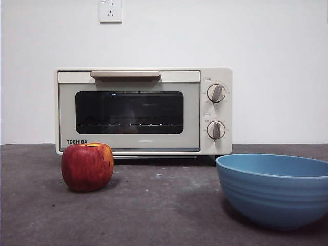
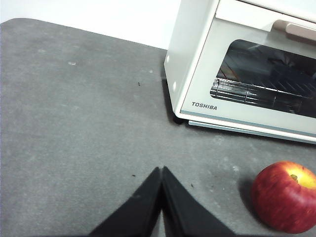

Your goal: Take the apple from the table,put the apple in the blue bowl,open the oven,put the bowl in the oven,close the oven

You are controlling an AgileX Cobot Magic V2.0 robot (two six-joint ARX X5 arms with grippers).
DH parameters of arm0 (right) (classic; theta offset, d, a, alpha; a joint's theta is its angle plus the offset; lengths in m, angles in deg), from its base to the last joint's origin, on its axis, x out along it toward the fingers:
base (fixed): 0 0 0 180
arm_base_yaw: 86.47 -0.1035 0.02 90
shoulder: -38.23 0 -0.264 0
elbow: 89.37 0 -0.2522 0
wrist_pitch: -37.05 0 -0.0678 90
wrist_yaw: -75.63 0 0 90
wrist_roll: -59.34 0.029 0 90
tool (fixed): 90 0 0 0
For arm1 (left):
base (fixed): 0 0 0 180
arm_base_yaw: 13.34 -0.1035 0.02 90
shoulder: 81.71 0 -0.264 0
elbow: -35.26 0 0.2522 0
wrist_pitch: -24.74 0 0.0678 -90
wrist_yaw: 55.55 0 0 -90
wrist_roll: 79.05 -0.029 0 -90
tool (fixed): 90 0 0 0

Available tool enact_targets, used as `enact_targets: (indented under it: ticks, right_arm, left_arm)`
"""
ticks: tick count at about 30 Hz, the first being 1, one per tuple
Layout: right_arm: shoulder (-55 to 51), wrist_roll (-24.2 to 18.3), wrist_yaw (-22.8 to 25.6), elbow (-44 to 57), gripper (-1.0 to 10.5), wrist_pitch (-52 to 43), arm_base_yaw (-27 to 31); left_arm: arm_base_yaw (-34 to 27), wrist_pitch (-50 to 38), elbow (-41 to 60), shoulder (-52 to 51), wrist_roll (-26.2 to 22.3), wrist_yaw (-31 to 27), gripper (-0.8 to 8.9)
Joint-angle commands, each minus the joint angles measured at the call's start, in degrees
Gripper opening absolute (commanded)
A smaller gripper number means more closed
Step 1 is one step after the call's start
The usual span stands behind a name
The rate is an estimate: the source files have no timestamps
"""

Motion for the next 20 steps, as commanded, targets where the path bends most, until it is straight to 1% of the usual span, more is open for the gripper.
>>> enact_targets:
  ticks: [1,4,7,9,11,13,17,20]
  right_arm:
    - [-0.1,6.2,-0.2,0.2,0.0,-0.5,0.0]
    - [-0.1,8.4,-0.6,0.2,0.0,-0.5,0.0]
    - [-0.1,11.4,-3.2,0.0,0.0,-0.5,0.0]
    - [-0.1,14.4,-5.0,-0.8,0.0,-0.1,0.0]
    - [-0.1,16.3,-5.9,-2.1,0.0,0.7,0.0]
    - [-0.1,16.7,-6.0,-3.9,0.0,2.1,0.0]
    - [1.0,16.6,-6.2,-9.1,0.0,6.8,0.0]
    - [3.7,16.1,-8.1,-13.2,0.0,9.8,0.0]
  left_arm:
    - [-0.2,0.5,1.0,-0.1,3.2,0.0,0.07]
    - [-0.2,0.5,1.0,-0.1,5.9,0.0,0.07]
    - [-0.2,0.8,0.8,-0.1,9.0,0.8,0.07]
    - [-0.2,1.3,0.2,-0.1,10.1,2.3,0.07]
    - [-0.2,2.2,-0.8,-0.1,11.6,4.3,0.07]
    - [-0.2,3.5,-2.1,0.1,12.8,5.8,0.07]
    - [-0.2,7.0,-6.0,1.7,13.0,8.3,0.07]
    - [-0.2,8.9,-9.1,4.0,13.0,10.0,0.07]
